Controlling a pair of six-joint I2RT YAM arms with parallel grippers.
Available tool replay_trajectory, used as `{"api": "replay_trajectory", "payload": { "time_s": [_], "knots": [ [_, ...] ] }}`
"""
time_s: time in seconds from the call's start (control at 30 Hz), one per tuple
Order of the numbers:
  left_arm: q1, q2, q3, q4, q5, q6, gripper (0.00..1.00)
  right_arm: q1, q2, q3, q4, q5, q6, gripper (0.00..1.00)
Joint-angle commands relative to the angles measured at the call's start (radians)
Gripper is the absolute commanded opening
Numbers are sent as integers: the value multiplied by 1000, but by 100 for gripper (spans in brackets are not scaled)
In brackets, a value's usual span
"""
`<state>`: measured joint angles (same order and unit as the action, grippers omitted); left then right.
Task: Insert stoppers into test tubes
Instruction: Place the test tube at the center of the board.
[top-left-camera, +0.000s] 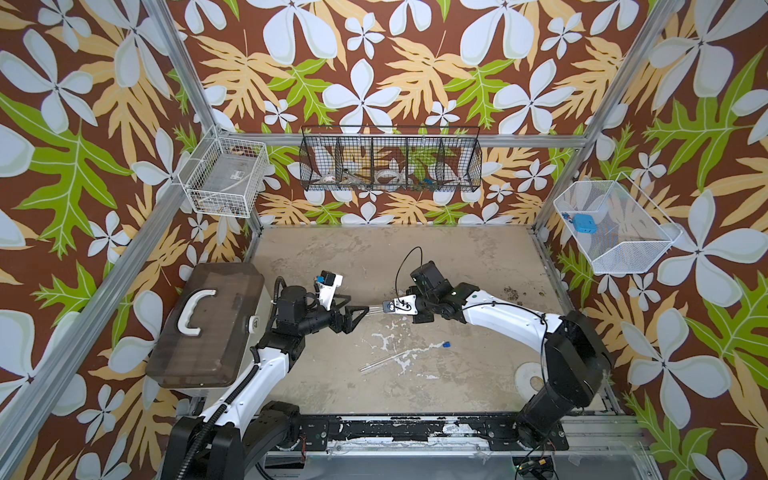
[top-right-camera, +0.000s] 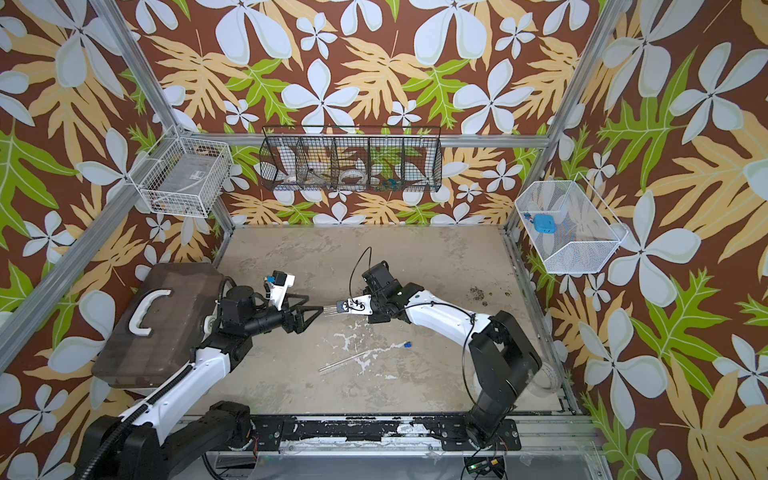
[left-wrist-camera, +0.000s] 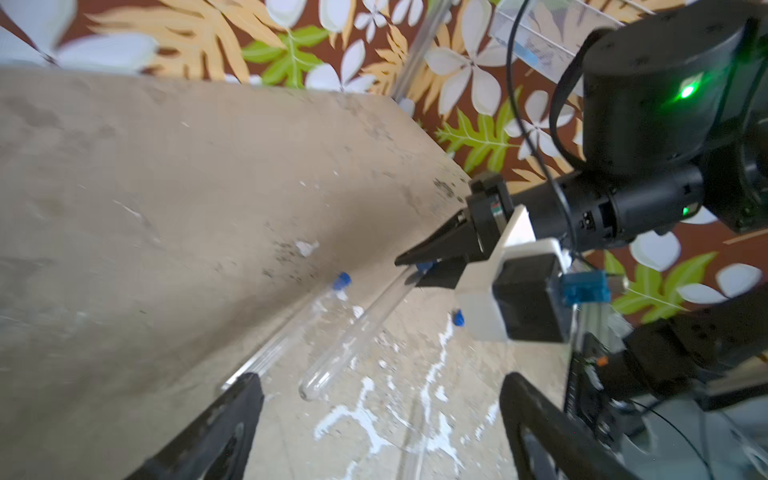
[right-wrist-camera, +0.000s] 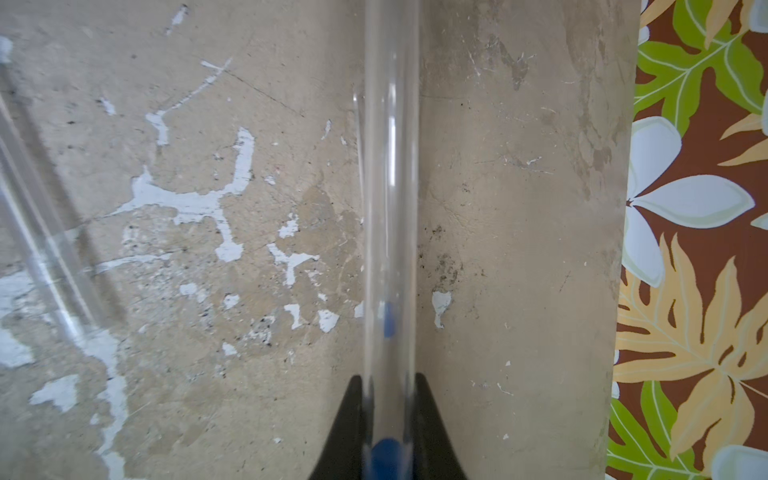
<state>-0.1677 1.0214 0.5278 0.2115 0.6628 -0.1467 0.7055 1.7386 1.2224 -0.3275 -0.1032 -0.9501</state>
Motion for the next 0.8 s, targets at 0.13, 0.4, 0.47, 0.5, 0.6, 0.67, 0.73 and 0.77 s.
{"api": "replay_trajectory", "payload": {
  "time_s": [0.13, 0.4, 0.47, 0.5, 0.6, 0.67, 0.73, 0.77],
  "knots": [
    [18, -20, 34, -62, -284, 116, 93, -23, 217, 225, -60, 5, -31, 17],
    [18, -27, 40, -70, -272, 124, 95, -35, 389, 344, -84, -15, -35, 18],
    [18, -27, 40, -70, -299, 121, 96, -38, 411, 344, -84, -20, -34, 19],
    [19, -27, 38, -68, -307, 122, 96, -39, 420, 342, -84, -21, -35, 19],
    [18, -27, 35, -64, -304, 121, 97, -45, 431, 331, -77, -25, -34, 20],
    [17, -27, 35, -64, -296, 122, 97, -50, 433, 322, -72, -26, -36, 22],
    [18, -27, 35, -65, -293, 121, 97, -53, 430, 316, -69, -25, -36, 25],
    [17, -27, 35, -64, -291, 121, 97, -52, 429, 313, -67, -26, -36, 27]
  ]
}}
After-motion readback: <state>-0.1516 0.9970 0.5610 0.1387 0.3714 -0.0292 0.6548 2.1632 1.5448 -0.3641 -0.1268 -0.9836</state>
